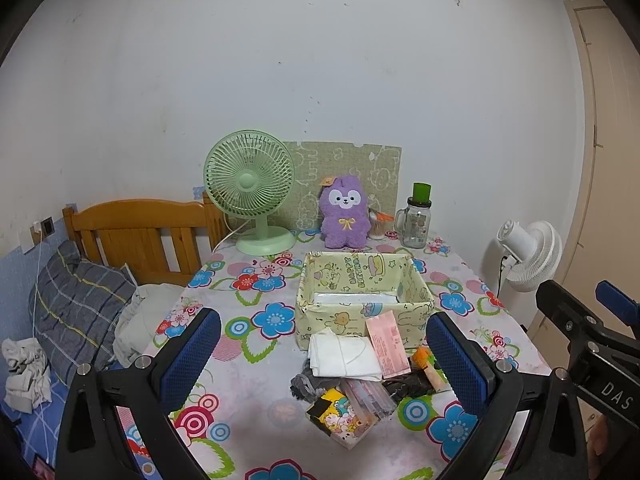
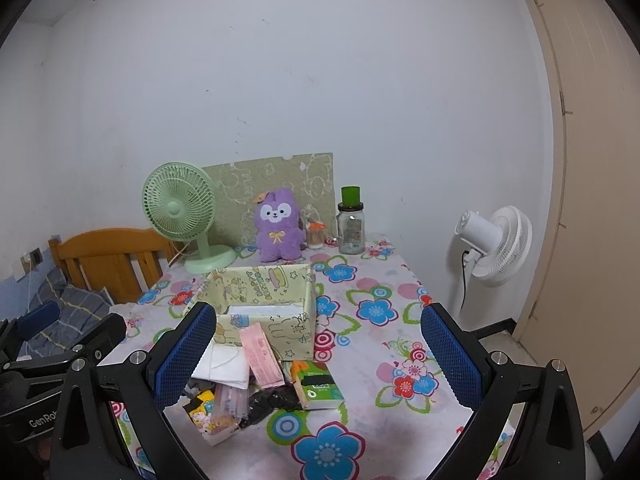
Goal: Organize soft objects
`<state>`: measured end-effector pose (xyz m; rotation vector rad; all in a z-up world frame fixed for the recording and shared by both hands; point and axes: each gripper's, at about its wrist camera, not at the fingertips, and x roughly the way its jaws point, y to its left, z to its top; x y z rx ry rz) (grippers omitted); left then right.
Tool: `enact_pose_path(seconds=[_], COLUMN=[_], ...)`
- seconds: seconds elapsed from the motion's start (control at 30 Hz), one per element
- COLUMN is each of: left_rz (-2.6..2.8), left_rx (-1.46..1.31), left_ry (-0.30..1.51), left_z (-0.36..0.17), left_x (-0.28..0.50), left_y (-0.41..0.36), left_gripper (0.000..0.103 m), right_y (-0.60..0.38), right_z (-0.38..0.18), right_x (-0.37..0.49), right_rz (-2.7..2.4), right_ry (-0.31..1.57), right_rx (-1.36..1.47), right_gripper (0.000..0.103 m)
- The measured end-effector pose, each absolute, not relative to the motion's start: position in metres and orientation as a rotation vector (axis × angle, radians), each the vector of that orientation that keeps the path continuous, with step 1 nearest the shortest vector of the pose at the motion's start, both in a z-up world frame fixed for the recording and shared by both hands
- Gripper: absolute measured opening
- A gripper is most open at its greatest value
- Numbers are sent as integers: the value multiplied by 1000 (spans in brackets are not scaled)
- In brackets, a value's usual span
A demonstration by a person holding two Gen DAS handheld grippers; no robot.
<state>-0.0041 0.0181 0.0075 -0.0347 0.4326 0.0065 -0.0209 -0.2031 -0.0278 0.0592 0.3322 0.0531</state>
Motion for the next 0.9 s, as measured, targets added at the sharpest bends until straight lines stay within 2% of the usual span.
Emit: enact_pose_path(seconds=[0.9], left_rz=[-1], left_rx=[-9], left_ry=[438], left_z=[3], left_x=[2], left_y=[9], left_gripper=[103], right_y=[-207], right_z=[-29], right_x=[-18], right_rz=[47], right_ry=[342], right_rx=[67], right_gripper=[103])
